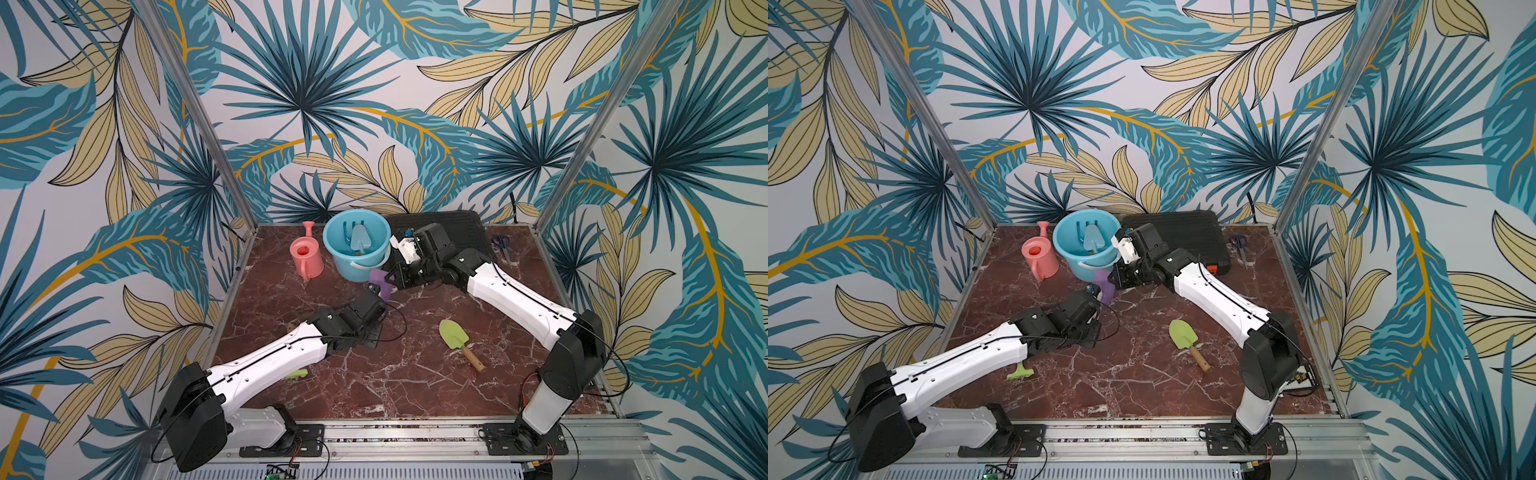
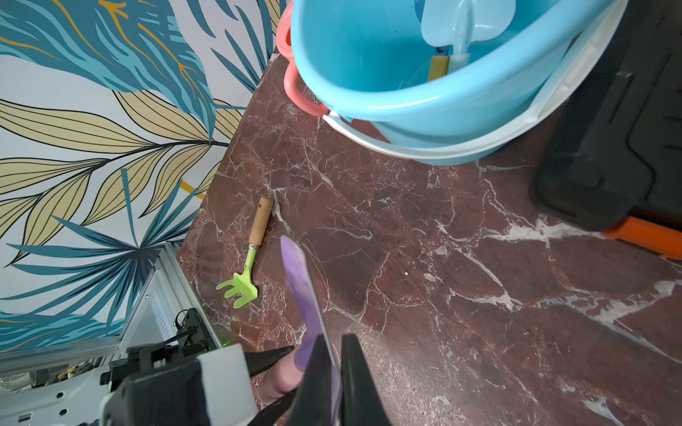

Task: Organize the gardening tools
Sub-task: Pick up the gardening tool from the center of the board, then place the gardening tool in the container.

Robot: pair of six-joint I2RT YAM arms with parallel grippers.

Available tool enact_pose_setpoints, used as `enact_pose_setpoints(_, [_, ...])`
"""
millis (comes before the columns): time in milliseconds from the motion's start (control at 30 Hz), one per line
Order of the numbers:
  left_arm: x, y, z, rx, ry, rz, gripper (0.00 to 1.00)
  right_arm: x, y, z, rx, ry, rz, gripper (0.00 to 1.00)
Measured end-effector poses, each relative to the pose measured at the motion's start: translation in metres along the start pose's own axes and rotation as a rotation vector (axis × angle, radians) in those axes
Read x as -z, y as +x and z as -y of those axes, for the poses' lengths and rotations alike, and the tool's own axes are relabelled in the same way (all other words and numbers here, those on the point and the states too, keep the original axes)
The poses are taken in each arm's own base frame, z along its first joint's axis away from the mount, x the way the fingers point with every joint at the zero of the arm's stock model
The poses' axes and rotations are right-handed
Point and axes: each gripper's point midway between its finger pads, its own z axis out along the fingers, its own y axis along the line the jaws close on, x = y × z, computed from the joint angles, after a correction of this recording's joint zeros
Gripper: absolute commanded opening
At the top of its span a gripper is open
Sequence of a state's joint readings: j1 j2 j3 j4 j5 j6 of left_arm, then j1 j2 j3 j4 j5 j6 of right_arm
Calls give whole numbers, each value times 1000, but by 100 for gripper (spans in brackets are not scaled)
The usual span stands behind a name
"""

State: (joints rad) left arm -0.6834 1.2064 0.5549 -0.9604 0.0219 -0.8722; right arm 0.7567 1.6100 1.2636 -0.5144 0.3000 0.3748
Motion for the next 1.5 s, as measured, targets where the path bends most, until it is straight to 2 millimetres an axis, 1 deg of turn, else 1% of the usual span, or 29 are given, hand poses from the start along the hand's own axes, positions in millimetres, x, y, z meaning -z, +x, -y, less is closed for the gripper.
enact_pose_setpoints(100, [5, -5, 0, -11, -14, 21, 15, 4, -9, -3, -3, -21, 14, 99])
enact_pose_setpoints(167, [14, -15, 5, -29, -16, 61, 7, 8, -17, -6, -5, -35, 30, 98])
enact_pose_setpoints(200, [21, -23, 10, -39, -11, 93, 6, 11, -22, -7, -7, -45, 38, 97])
enact_pose_setpoints(333, [52, -57, 37, -83, 51, 235, 5, 23, -43, -16, -15, -104, 74, 92])
enact_pose_setpoints(367, [60, -65, 44, -101, 70, 271, 5, 26, -50, -20, -19, -124, 84, 89])
enact_pose_setpoints(400, [68, -73, 52, -127, 86, 311, 5, 31, -59, -24, -27, -151, 98, 82])
enact_pose_setpoints(533, [93, -90, 80, -249, 119, 424, 4, 41, -82, -37, -66, -291, 105, 69])
enact_pose_setpoints(600, [106, -96, 94, -308, 142, 475, 4, 42, -87, -41, -89, -369, 86, 67])
enact_pose_setpoints(667, [117, -100, 106, -355, 169, 520, 4, 41, -89, -46, -103, -433, 63, 64])
enact_pose_setpoints(733, [125, -104, 115, -388, 192, 552, 3, 40, -87, -53, -106, -484, 37, 59])
enact_pose_setpoints(767, [128, -106, 118, -401, 200, 563, 3, 39, -85, -57, -106, -504, 24, 57])
enact_pose_setpoints(833, [131, -107, 125, -427, 209, 577, 3, 37, -80, -63, -105, -532, -2, 51])
enact_pose_setpoints(933, [131, -107, 131, -463, 211, 585, 3, 32, -74, -69, -109, -558, -35, 35])
enact_pose_setpoints(1100, [130, -105, 134, -490, 205, 583, 3, 28, -68, -73, -118, -579, -66, 1])
enact_pose_setpoints(1167, [129, -105, 134, -494, 204, 582, 3, 31, -70, -75, -115, -597, -67, 0])
enact_pose_setpoints(1200, [130, -105, 135, -496, 205, 584, 5, 32, -71, -76, -104, -602, -61, 0])
enact_pose_setpoints(1233, [131, -106, 135, -496, 205, 588, 9, 34, -73, -76, -101, -605, -56, 0])
enact_pose_setpoints(1267, [132, -107, 135, -493, 205, 593, 18, 34, -74, -76, -99, -605, -53, 0])
enact_pose_setpoints(1300, [133, -108, 136, -493, 204, 598, 31, 35, -75, -76, -96, -605, -50, 0])
enact_pose_setpoints(1333, [135, -109, 136, -490, 203, 605, 40, 36, -77, -75, -96, -603, -46, 0])
enact_pose_setpoints(1367, [137, -111, 136, -483, 199, 615, 44, 37, -79, -74, -99, -600, -44, 0])
enact_pose_setpoints(1400, [142, -113, 136, -478, 194, 630, 53, 39, -82, -72, -100, -596, -39, 0])
enact_pose_setpoints(1467, [156, -120, 136, -470, 180, 668, 83, 42, -91, -69, -103, -590, -14, 0])
enact_pose_setpoints(1500, [165, -124, 136, -461, 176, 693, 92, 44, -97, -67, -103, -583, 4, 0])
